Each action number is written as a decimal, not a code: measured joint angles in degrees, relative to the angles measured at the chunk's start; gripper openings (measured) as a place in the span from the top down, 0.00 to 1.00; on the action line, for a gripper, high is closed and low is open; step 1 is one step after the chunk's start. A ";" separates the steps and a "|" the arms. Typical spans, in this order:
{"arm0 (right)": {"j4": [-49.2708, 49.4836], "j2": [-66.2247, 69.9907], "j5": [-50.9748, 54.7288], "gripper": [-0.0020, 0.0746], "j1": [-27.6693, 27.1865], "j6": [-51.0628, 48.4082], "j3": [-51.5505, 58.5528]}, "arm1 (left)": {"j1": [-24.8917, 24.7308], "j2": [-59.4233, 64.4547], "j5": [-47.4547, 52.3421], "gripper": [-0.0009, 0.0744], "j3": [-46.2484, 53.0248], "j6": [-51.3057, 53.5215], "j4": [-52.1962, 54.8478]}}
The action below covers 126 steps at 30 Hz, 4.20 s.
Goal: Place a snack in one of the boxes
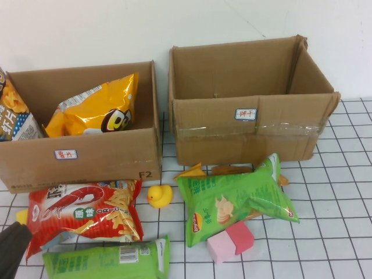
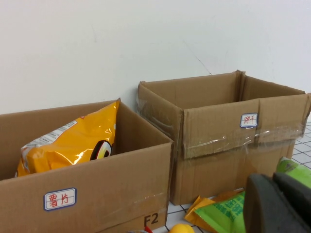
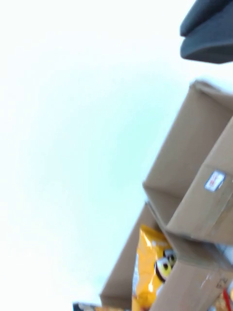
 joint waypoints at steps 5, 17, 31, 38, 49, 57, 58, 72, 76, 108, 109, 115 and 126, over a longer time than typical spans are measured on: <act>-2.07 -12.85 -0.62 0.97 0.00 1.91 10.34 | 0.00 0.00 0.00 0.99 0.00 0.00 0.00; -2.33 -21.27 -3.92 0.97 0.00 7.22 29.69 | 0.00 0.00 0.00 0.99 0.00 0.00 0.00; -11.63 -21.27 -0.99 0.97 -12.36 28.30 40.91 | 0.00 0.00 0.00 0.99 0.00 0.00 0.00; -19.58 -25.04 -1.32 0.97 -23.21 30.98 44.14 | 0.00 0.00 0.00 0.99 0.00 0.00 0.00; -20.82 -25.77 -2.74 0.97 -23.56 37.29 49.98 | 0.00 0.00 0.00 0.99 0.00 0.00 0.00; -20.82 -25.77 -2.65 0.97 -23.05 37.61 49.98 | 0.00 0.00 0.00 0.99 0.00 0.00 0.00; -20.82 -25.77 -2.55 0.97 -23.05 37.73 49.98 | 0.00 0.00 0.00 0.99 0.00 0.00 0.00; -20.82 -25.77 -2.61 0.97 -23.05 37.72 49.98 | 0.00 0.00 0.00 0.99 0.00 0.00 0.00; -20.82 -25.77 -2.61 0.97 -23.05 37.72 49.98 | 0.00 0.00 0.00 0.99 0.00 0.00 0.00; -20.82 -25.77 -2.52 0.97 -23.05 37.72 49.98 | 22.23 -6.10 12.10 0.99 2.95 -86.48 86.17; -20.82 -25.77 -2.52 0.97 -23.05 37.72 49.98 | 22.71 -7.33 12.10 0.99 3.55 -87.09 87.76; -20.82 -25.77 -2.52 0.97 -23.05 37.72 49.98 | 22.98 -13.64 10.43 0.99 9.46 -91.77 95.78; -20.82 -25.77 -2.52 0.97 -23.05 37.72 49.98 | 22.98 -13.87 13.63 0.99 12.02 -91.55 98.71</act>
